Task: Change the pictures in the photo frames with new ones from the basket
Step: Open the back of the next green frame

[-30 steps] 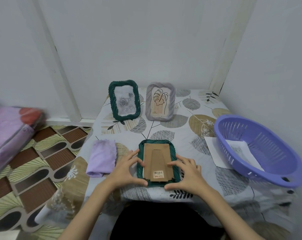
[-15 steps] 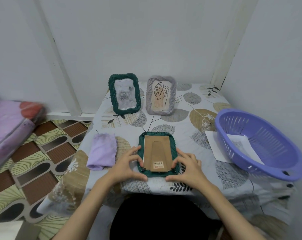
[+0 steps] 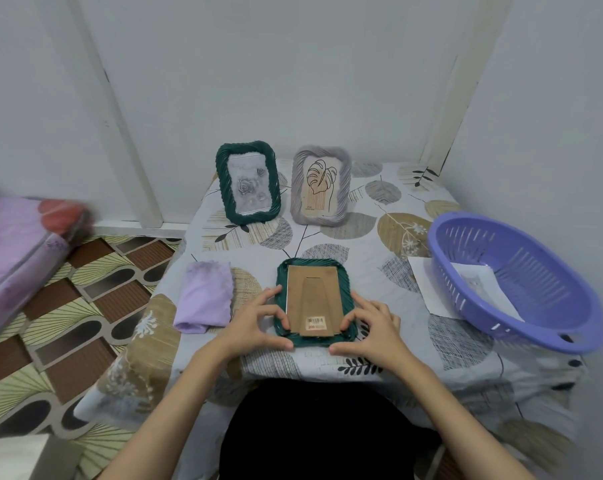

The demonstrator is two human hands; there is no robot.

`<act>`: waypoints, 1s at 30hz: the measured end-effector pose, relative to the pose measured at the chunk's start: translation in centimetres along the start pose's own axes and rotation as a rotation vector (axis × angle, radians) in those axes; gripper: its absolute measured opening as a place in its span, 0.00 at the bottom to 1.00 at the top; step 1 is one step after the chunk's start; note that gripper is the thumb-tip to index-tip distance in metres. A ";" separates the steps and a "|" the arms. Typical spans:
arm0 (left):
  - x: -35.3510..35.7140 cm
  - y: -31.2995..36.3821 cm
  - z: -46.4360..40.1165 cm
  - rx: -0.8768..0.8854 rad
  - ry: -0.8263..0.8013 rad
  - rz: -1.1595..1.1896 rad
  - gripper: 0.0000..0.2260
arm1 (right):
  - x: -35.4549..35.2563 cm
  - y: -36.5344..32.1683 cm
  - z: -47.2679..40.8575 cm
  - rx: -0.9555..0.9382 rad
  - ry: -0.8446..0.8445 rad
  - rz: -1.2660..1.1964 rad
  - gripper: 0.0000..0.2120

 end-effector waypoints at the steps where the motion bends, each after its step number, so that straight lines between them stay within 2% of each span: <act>1: 0.0 0.0 0.0 0.004 -0.004 -0.007 0.14 | 0.0 0.0 0.0 -0.002 -0.002 0.003 0.16; 14: 0.1 -0.2 -0.1 0.055 -0.069 -0.036 0.20 | 0.1 0.4 -0.3 -0.016 -0.039 -0.009 0.19; 19: 0.0 0.5 -0.1 0.068 -0.100 -0.072 0.13 | 0.1 0.4 -0.5 -0.025 -0.055 0.032 0.16; 22: 0.0 0.6 -0.2 0.085 -0.120 -0.097 0.22 | 0.0 0.2 -0.5 -0.026 -0.074 0.049 0.15; 26: 0.0 0.3 -0.1 0.075 -0.119 -0.094 0.24 | 0.1 0.0 -0.4 -0.039 -0.080 0.072 0.14; 30: 0.0 0.2 0.0 0.063 -0.069 -0.088 0.28 | 0.2 0.3 0.0 -0.052 -0.055 0.041 0.21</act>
Point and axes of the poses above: each hand's wrist, its own z-axis away from the middle knuckle, its own x-axis out of the palm, y = z × x, the point moved 3 cm from there along -z, towards the middle knuckle, and after that the axes turned 11 degrees about -z, right-handed, at the moved point
